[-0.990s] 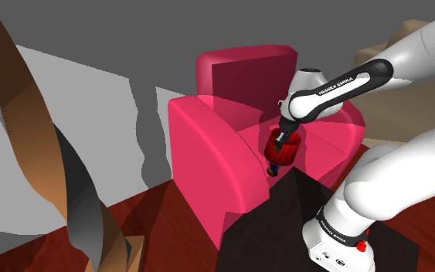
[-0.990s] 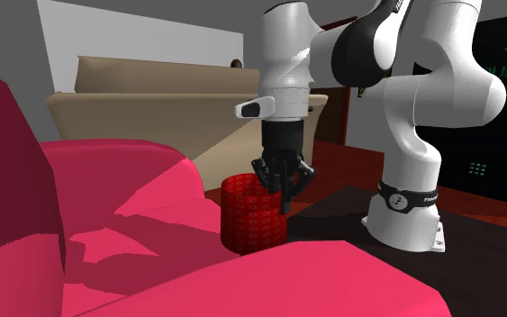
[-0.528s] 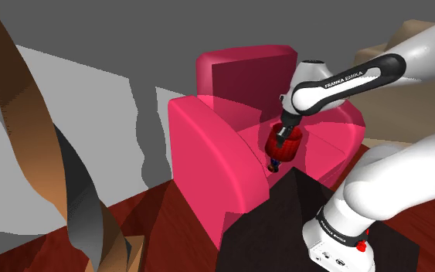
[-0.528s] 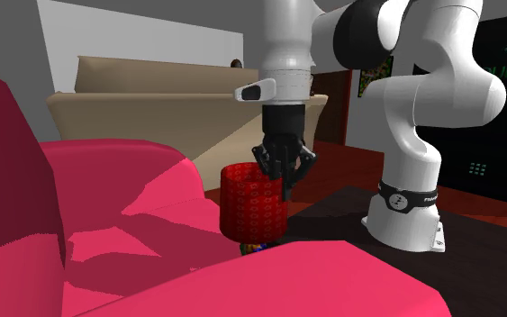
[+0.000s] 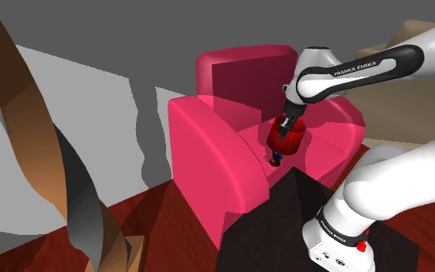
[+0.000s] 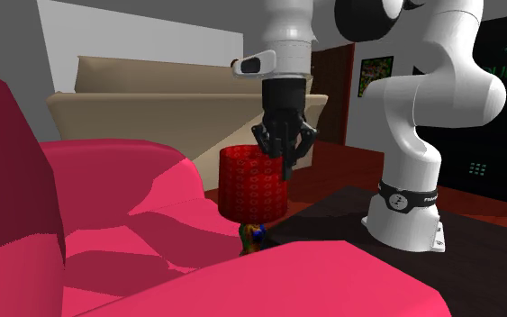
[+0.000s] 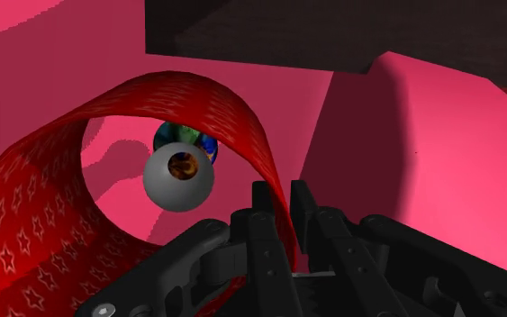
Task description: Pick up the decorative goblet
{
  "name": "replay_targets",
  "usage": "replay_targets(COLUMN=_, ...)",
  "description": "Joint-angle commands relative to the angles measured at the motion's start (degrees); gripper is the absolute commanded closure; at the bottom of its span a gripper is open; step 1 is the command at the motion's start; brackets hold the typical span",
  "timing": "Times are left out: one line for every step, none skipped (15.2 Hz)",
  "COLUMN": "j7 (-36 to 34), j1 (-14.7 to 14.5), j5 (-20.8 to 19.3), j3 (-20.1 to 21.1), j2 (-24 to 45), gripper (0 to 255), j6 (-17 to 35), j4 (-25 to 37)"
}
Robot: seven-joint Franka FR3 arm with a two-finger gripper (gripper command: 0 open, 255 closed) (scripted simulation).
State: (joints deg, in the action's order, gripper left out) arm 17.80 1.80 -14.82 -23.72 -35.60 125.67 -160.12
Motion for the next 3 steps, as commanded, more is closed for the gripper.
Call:
replay_targets(j7=0.1, j1=0.1, j5=0.2, j3=0.4, j2=-1.2, gripper=255, j6=-2.1, j4=1.0)
replay_targets(j7=0.1, j1=0.1, j5=0.2, j3=0.4, j2=-1.3, gripper=255, j6=-2.3, j4=1.0)
replay_targets(j7=0.1, j1=0.1, j5=0.2, j3=0.4, j2=-1.3, gripper=255, j6=-2.3, j4=1.0)
